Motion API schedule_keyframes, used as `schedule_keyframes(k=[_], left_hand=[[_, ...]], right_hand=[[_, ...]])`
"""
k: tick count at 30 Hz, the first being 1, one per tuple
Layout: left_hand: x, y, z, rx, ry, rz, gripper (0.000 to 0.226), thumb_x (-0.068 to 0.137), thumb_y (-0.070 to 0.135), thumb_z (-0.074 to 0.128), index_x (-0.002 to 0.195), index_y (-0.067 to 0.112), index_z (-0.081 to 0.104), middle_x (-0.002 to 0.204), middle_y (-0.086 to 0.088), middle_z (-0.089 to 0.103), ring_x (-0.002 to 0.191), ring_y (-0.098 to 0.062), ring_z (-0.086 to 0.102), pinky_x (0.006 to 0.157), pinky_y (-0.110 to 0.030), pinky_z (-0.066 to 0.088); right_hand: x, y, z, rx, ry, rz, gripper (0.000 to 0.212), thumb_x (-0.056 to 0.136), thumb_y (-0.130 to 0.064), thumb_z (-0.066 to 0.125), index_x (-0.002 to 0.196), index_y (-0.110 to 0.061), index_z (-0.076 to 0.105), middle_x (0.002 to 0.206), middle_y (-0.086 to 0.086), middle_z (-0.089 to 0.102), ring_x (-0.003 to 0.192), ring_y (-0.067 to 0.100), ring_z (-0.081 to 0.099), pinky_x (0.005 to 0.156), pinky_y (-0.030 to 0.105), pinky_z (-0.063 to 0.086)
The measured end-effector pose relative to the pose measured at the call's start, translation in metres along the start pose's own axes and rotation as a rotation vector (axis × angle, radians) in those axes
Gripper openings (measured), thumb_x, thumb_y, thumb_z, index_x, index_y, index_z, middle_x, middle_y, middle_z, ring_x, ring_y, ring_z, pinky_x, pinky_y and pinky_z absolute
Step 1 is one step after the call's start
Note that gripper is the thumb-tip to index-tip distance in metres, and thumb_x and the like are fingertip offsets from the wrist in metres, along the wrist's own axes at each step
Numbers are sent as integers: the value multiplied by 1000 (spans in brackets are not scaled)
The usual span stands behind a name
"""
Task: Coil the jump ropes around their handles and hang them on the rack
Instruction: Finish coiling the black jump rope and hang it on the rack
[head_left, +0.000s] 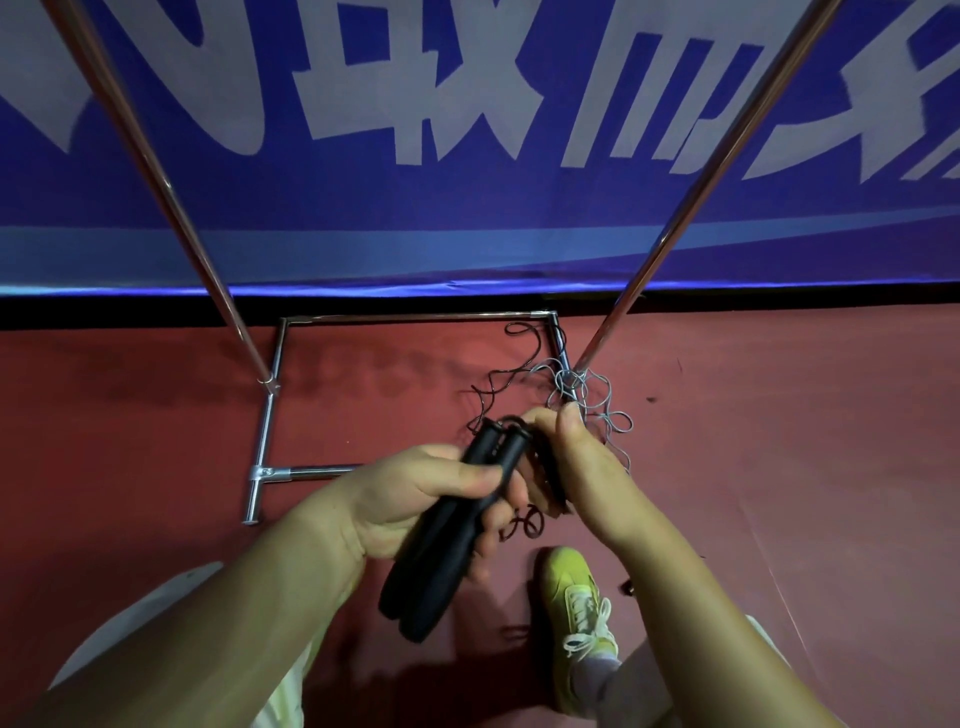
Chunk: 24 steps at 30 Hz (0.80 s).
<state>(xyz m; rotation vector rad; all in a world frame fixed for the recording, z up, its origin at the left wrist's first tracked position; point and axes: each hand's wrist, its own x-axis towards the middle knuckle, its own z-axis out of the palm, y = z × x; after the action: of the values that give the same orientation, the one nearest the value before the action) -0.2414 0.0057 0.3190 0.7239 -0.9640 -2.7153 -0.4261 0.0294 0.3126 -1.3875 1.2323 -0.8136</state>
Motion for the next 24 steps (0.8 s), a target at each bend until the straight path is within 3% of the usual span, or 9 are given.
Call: schedule_keyframes(k=[3,4,6,8,10,13,17,20,24], left_hand=[[0,7,-5,-108,1,129,42,54,33,91,84,10,74,64,-1,56,54,-14,57,54,-30,54],[1,8,-5,-137,13,153,43,54,33,91,86,9,74,64,0,55,54,-13,56,53,-29,53],[4,9,-8,-173,30,206,44,55,32,91,89,9,75,64,1,54,53,-11,55,52,-28,53],[6,11,-10,-188,51,265,49,54,32,91,94,9,75,63,2,53,52,-10,54,51,-28,53],[7,14,-13,-201,96,297,58,55,30,91,105,6,72,64,2,53,52,-11,53,50,-28,52],[7,18,-20,-91,266,280,53,73,20,74,121,6,59,65,0,53,54,-12,53,50,-29,50],[11,14,-21,240,436,198,25,92,8,56,116,13,58,64,-1,57,55,-14,55,54,-28,51],[15,10,-25,410,493,162,22,96,3,50,111,17,58,63,-1,57,55,-15,55,55,-28,50],[17,9,-38,529,559,113,18,95,6,52,109,16,58,62,2,59,57,-15,56,57,-29,49]], right_hand=[[-1,11,-7,-99,-16,-23,81,67,-87,48,93,-11,57,69,5,55,45,10,50,48,21,40],[-2,10,-9,-107,-13,20,72,72,-78,55,91,-9,56,73,4,56,48,9,52,52,20,42],[-8,0,-7,-104,-79,65,40,90,-48,46,87,-9,51,70,-1,49,54,9,46,57,17,39],[-14,-6,-3,-109,-178,171,21,97,-34,46,84,-17,50,67,-7,45,60,7,42,61,18,37],[-14,-7,-2,-185,-219,219,20,100,-22,50,80,-20,50,63,-15,49,62,3,43,64,18,38],[-11,-16,-2,-257,-234,263,18,96,-16,55,79,-20,53,69,-5,50,66,10,46,66,27,42],[-17,-23,-5,-110,-230,358,17,92,-13,61,75,-14,56,57,-4,52,55,15,50,57,28,41],[-18,-25,-7,-81,-161,377,23,83,-23,69,75,-3,60,62,3,49,62,17,44,64,30,36],[-21,-27,-9,-141,1,317,17,86,-16,69,97,-3,65,67,3,53,56,14,45,57,25,39]])
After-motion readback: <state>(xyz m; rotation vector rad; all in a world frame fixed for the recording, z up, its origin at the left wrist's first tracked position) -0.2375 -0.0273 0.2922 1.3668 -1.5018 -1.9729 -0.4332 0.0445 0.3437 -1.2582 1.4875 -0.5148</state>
